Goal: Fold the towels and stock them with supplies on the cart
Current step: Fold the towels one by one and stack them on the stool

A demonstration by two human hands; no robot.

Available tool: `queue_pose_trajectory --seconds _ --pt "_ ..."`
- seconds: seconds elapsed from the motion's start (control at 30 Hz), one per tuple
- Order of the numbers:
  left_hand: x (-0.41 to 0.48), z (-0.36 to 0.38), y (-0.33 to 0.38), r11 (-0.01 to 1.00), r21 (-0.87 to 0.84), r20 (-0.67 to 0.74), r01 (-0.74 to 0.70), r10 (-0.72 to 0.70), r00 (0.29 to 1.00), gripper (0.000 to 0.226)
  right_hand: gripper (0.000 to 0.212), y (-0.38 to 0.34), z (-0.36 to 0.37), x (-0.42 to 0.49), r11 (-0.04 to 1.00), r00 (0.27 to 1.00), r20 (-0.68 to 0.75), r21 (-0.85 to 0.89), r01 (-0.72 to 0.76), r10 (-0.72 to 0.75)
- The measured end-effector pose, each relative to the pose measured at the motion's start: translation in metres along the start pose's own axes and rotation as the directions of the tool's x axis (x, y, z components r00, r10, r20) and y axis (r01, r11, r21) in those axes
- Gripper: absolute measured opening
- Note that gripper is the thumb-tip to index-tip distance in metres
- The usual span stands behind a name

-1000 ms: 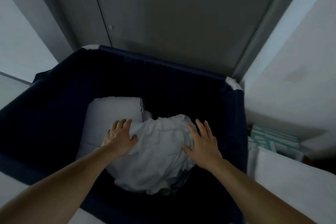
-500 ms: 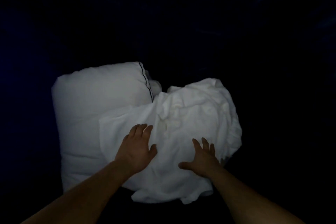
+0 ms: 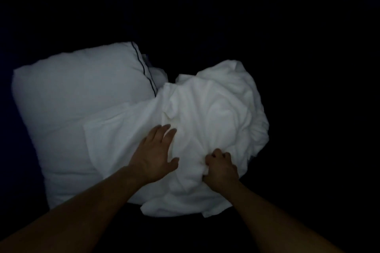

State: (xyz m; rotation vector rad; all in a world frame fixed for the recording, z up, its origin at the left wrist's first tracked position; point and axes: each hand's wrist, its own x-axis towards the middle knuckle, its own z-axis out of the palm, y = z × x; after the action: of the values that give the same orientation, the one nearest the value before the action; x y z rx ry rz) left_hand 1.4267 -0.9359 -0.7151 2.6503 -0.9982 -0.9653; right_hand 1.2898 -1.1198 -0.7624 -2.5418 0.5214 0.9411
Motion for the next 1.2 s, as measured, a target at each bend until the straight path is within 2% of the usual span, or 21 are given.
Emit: queue_pose_trajectory --seconds 0.17,0.27,0.37,0.43,0.5,0.57,0.63,0.67,0.7,0.77,0.87,0.93,1.0,1.1,1.2 --pt "-0.039 -0.059 0.034 0.992 -0.125 0.155 -0.012 0.031 0.987 0.118 0.033 0.004 -0.076 -0.072 0.966 0.984 -0.174 0.260 0.016 0.030" --pt "-0.064 -0.100 0.067 0.971 -0.240 0.203 -0.017 0.068 0.977 0.131 0.020 -0.006 -0.139 -0.115 0.951 0.948 -0.318 0.286 0.118 -0.022" --pt "-0.085 -0.145 0.108 0.945 -0.324 0.208 -0.049 0.121 0.970 0.141 0.035 -0.020 -0.205 -0.160 0.943 0.868 -0.493 0.258 0.210 -0.059" --pt "-0.098 -0.180 0.141 0.934 -0.343 0.116 -0.101 0.149 0.982 0.144 0.026 -0.027 -0.252 -0.193 0.920 0.800 -0.599 0.287 0.266 -0.044" --pt "-0.113 -0.220 0.178 0.913 -0.376 -0.067 -0.159 0.144 0.987 0.135 0.017 -0.030 -0.298 -0.227 0.890 0.735 -0.678 0.319 0.327 -0.027" --pt "-0.128 -0.260 0.213 0.846 -0.493 -0.235 -0.202 0.094 0.967 0.096 0.022 -0.032 -0.337 -0.263 0.828 0.664 -0.747 0.352 0.435 -0.032" --pt "-0.145 -0.294 0.247 0.785 -0.571 -0.331 -0.242 0.050 0.942 0.059 0.026 -0.030 -0.372 -0.300 0.772 0.618 -0.785 0.372 0.516 -0.035" --pt "-0.157 -0.308 0.265 0.750 -0.604 -0.362 -0.270 0.044 0.931 0.049 0.028 -0.026 -0.388 -0.318 0.753 0.602 -0.797 0.375 0.541 -0.035" --pt "-0.170 -0.319 0.283 0.708 -0.639 -0.397 -0.301 0.031 0.917 0.048 0.030 -0.020 -0.402 -0.337 0.739 0.580 -0.814 0.365 0.566 -0.042" --pt "-0.198 -0.335 0.320 0.603 -0.720 -0.469 -0.344 -0.057 0.881 0.059 0.036 -0.004 -0.429 -0.376 0.717 0.524 -0.849 0.327 0.616 -0.062" --pt "-0.231 -0.360 0.386 0.404 -0.821 -0.513 -0.403 -0.212 0.832 0.065 0.067 0.036 -0.459 -0.437 0.702 0.460 -0.882 0.264 0.661 -0.102" --pt "-0.249 -0.378 0.434 0.321 -0.855 -0.501 -0.407 -0.312 0.808 0.059 0.091 0.065 -0.469 -0.476 0.729 0.481 -0.869 0.252 0.637 -0.120" --pt "-0.267 -0.392 0.483 0.230 -0.886 -0.462 -0.403 -0.354 0.813 0.047 0.108 0.087 -0.472 -0.510 0.763 0.523 -0.840 0.240 0.600 -0.148" --pt "-0.287 -0.401 0.549 0.140 -0.900 -0.436 -0.414 -0.317 0.842 0.038 0.131 0.114 -0.472 -0.556 0.826 0.551 -0.823 0.213 0.522 -0.136" --pt "-0.295 -0.397 0.604 0.082 -0.905 -0.424 -0.417 -0.257 0.869 0.032 0.138 0.144 -0.476 -0.594 0.852 0.619 -0.778 0.253 0.459 -0.103"
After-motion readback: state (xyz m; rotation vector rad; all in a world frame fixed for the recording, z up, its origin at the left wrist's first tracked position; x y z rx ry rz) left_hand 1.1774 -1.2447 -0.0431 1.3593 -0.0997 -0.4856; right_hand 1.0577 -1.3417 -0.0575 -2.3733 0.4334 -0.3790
